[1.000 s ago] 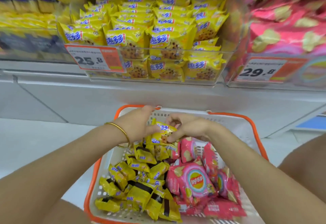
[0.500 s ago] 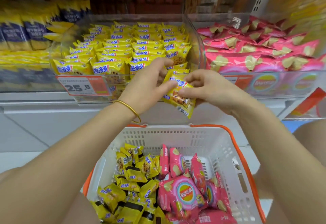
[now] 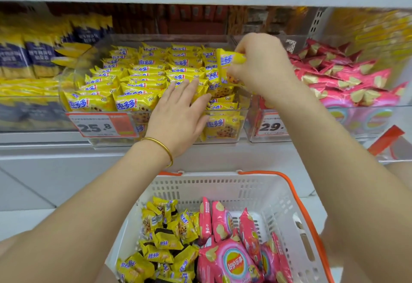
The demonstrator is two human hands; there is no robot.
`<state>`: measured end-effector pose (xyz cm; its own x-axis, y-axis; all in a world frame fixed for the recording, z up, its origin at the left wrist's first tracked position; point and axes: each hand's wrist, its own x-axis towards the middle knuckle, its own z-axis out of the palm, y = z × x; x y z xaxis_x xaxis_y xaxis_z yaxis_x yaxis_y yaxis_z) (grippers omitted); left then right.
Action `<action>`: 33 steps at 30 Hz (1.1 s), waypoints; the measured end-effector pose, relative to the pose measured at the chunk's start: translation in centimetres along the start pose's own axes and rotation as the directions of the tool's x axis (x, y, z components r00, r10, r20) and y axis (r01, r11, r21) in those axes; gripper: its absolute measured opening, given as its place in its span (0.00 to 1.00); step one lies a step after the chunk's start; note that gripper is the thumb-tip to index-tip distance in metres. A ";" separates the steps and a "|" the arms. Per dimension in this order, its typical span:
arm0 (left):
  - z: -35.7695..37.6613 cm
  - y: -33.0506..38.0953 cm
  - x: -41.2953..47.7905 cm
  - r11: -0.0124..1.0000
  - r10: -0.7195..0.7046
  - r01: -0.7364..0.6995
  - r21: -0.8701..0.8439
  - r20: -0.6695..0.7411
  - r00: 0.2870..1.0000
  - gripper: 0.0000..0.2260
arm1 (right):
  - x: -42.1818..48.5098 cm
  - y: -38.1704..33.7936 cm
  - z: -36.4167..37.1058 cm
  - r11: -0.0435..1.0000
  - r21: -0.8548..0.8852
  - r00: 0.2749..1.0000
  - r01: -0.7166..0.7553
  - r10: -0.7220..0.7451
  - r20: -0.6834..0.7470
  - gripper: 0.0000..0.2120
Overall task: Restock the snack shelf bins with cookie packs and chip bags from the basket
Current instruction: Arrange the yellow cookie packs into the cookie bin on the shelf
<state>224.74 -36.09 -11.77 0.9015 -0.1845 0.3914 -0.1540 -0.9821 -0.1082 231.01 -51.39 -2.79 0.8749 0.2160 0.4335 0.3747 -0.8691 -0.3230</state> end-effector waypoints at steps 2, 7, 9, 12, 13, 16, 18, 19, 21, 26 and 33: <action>0.0 0.0 0.1 1.000 -0.008 0.008 0.001 -0.008 1.000 0.23 | 1.5 -1.0 0.7 0.991 -0.112 0.990 0.075 -0.060 0.129 0.07; 0.1 -0.2 0.0 1.000 -0.010 0.011 0.015 -0.048 0.999 0.24 | 3.9 -1.8 2.7 0.962 -0.162 0.921 0.219 -0.149 0.361 0.14; 0.1 -0.2 0.0 1.000 -0.006 0.006 0.017 -0.051 0.999 0.25 | 4.5 -1.3 2.9 0.968 -0.129 0.921 0.217 -0.159 0.355 0.15; 0.2 -0.1 0.0 1.000 -0.001 0.003 0.022 -0.065 0.998 0.24 | 4.7 -0.7 3.2 0.975 -0.091 0.944 0.200 -0.167 0.285 0.16; 0.2 -0.2 -0.1 1.000 0.000 0.002 0.023 -0.066 0.998 0.24 | 4.6 -0.6 3.4 0.970 -0.098 0.942 0.221 -0.186 0.281 0.16; 0.3 -0.1 -0.1 1.000 0.000 0.001 0.023 -0.071 0.998 0.24 | 3.9 -0.7 3.6 0.922 -0.222 0.912 0.316 -0.231 0.340 0.17; 0.2 -0.1 -0.1 1.000 -0.001 0.003 0.019 -0.071 0.997 0.24 | 3.6 -0.9 3.6 0.874 -0.325 0.901 0.362 -0.238 0.363 0.16; 0.2 -0.1 -0.1 1.000 -0.001 0.003 0.017 -0.074 0.997 0.24 | 3.6 -0.9 3.7 0.864 -0.338 0.896 0.374 -0.243 0.371 0.14; 0.2 -0.1 -0.1 1.000 -0.002 0.003 0.013 -0.073 0.997 0.24 | 3.5 -0.9 4.1 0.874 -0.316 0.900 0.369 -0.251 0.358 0.12; 0.3 -0.2 -0.2 1.000 0.013 -0.013 0.008 -0.041 0.999 0.25 | 3.3 -0.5 4.5 0.874 -0.285 0.896 0.395 -0.297 0.331 0.14; -1.6 0.4 -2.0 0.991 0.121 -0.126 -0.036 -0.122 0.985 0.19 | 0.8 -0.3 1.4 0.929 -0.159 0.940 0.334 -0.316 0.127 0.18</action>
<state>222.23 -36.18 -11.19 0.8200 -0.3049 0.4843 -0.2808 -0.9517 -0.1238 232.01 -50.32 -3.49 0.7431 0.5341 0.4032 0.5914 -0.8061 -0.0221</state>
